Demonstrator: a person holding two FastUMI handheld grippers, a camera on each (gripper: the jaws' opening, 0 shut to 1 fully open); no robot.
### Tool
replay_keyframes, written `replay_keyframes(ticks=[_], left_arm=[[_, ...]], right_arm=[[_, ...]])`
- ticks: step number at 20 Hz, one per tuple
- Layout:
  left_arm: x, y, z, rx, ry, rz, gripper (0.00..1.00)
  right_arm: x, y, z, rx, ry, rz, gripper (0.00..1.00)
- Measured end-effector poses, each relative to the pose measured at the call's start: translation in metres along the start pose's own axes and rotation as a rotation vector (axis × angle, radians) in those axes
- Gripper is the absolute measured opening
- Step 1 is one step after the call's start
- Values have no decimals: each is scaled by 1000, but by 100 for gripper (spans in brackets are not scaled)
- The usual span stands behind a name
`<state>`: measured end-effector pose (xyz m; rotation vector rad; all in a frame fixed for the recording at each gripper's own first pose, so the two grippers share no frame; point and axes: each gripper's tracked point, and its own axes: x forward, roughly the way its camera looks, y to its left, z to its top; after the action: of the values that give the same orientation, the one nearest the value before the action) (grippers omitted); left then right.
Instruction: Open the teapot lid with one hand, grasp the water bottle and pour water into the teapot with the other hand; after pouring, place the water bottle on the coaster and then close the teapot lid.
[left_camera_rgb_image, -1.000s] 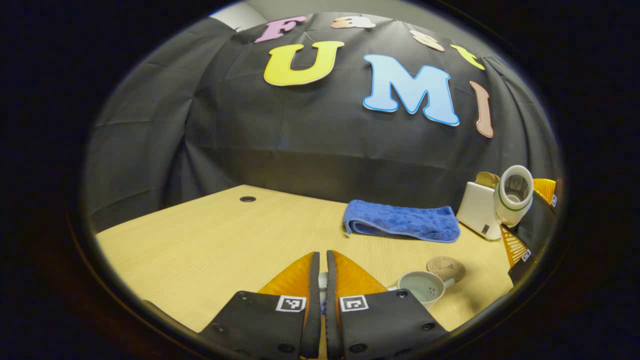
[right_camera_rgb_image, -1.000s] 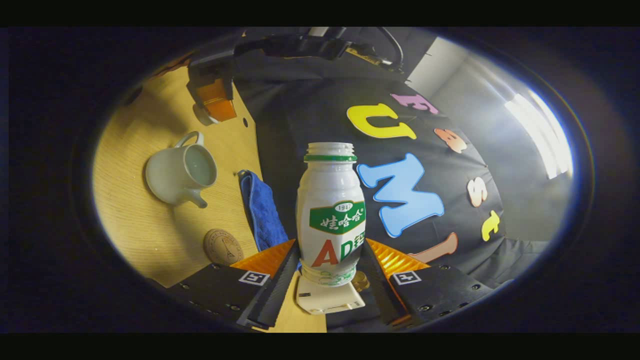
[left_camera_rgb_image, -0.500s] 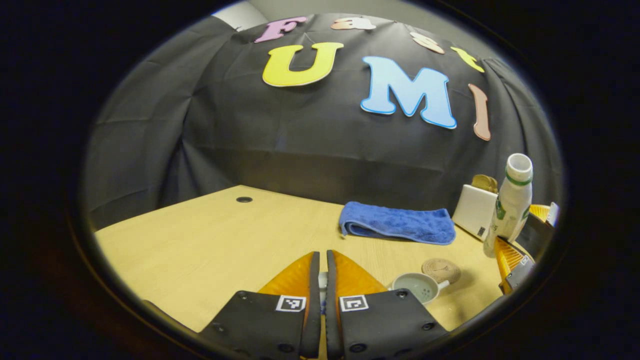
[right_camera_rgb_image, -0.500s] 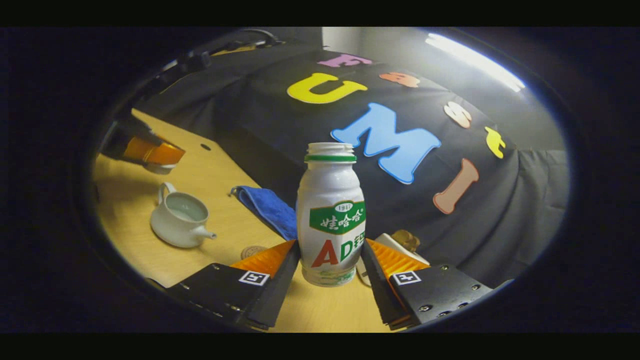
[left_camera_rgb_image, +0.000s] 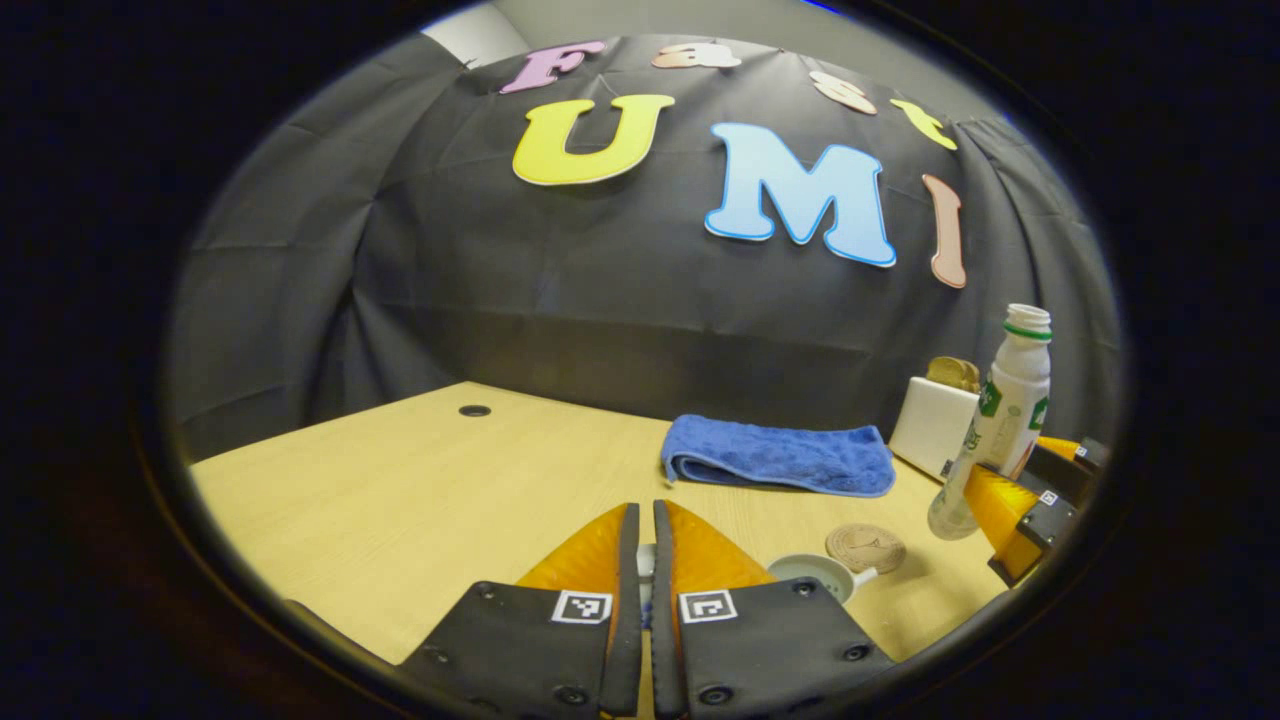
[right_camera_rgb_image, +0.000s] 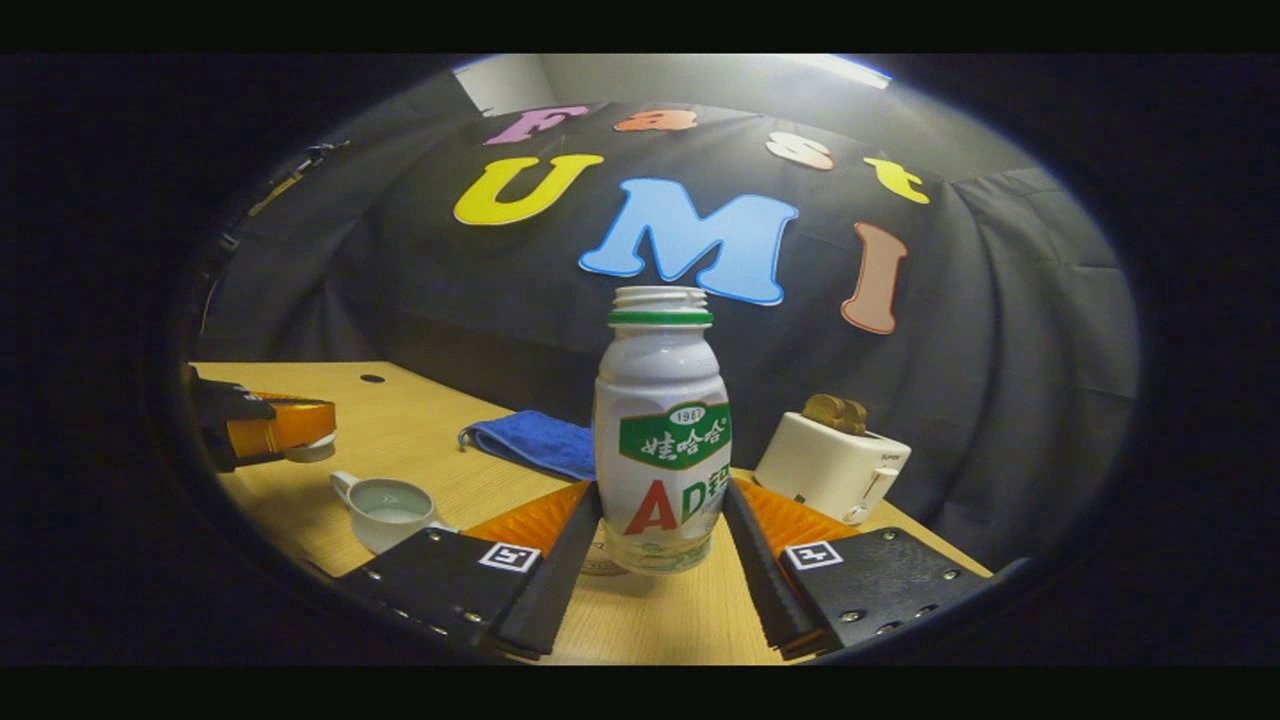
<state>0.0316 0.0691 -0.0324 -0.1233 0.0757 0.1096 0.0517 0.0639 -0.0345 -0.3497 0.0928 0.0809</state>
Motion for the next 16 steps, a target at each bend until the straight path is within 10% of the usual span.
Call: replay_keyframes(ticks=[16], left_arm=[[1,-52,5,32,-41,-147,11]], right_arm=[[-4,-19,-14,89,25,-44,74]])
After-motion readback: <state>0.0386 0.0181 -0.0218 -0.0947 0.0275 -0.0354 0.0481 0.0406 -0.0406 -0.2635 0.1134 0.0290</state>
